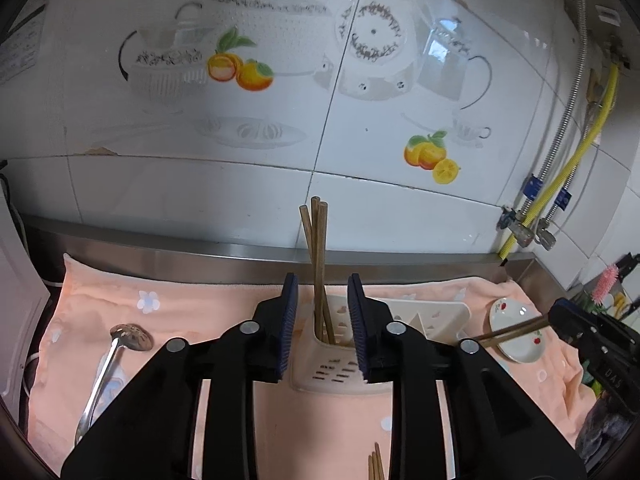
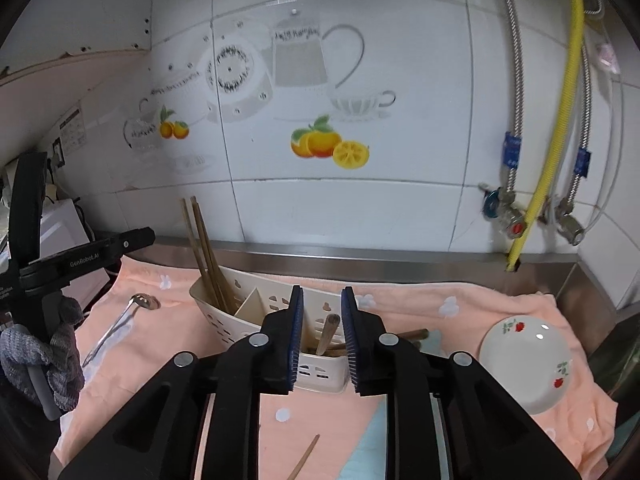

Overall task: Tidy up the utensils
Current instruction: 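Open both tools to drop the chopsticks into the caddy, then pull both open tools back from the caddy over the remaining chopsticks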

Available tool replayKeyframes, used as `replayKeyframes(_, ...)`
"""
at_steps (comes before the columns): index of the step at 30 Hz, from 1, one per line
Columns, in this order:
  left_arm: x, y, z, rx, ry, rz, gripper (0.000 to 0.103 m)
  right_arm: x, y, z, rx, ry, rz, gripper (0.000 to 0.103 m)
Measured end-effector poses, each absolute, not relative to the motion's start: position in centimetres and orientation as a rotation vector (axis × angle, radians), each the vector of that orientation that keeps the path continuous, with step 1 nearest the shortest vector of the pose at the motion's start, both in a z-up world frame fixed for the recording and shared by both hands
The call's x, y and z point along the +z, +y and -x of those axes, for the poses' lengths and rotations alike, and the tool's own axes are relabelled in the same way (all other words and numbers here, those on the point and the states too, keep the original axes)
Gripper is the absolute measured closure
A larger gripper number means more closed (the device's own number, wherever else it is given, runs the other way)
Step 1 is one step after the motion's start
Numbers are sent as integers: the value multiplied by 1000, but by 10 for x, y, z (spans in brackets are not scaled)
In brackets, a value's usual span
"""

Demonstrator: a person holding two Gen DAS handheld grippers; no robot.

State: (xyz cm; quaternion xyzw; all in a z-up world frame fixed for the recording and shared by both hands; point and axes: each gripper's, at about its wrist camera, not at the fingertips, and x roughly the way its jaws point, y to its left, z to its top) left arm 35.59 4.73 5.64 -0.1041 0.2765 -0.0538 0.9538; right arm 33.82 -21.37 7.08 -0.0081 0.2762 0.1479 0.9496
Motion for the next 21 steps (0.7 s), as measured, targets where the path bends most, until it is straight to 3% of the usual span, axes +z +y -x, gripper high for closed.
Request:
replayKeyframes(5, 59, 49, -329, -101, 540, 202, 59, 75, -219, -311, 294, 540, 21, 74)
replayKeyframes(7, 58, 51, -320, -103, 539, 203, 49, 73, -219, -301, 299, 539, 22, 67)
replayKeyframes(11, 55, 54, -295, -96, 530, 197, 45, 67, -214, -276, 293, 528, 55, 60)
replayKeyframes(14, 52, 59, -278, -85, 526, 205, 33, 62, -209, -258, 291, 520, 75, 58)
replayKeyframes(17, 48, 64, -262, -89, 522, 215, 32, 56, -208, -243, 305, 529, 57, 53)
replayKeyframes(21, 44, 69, -240, -75, 507, 221, 22, 47, -207, -226, 307, 533, 47, 49)
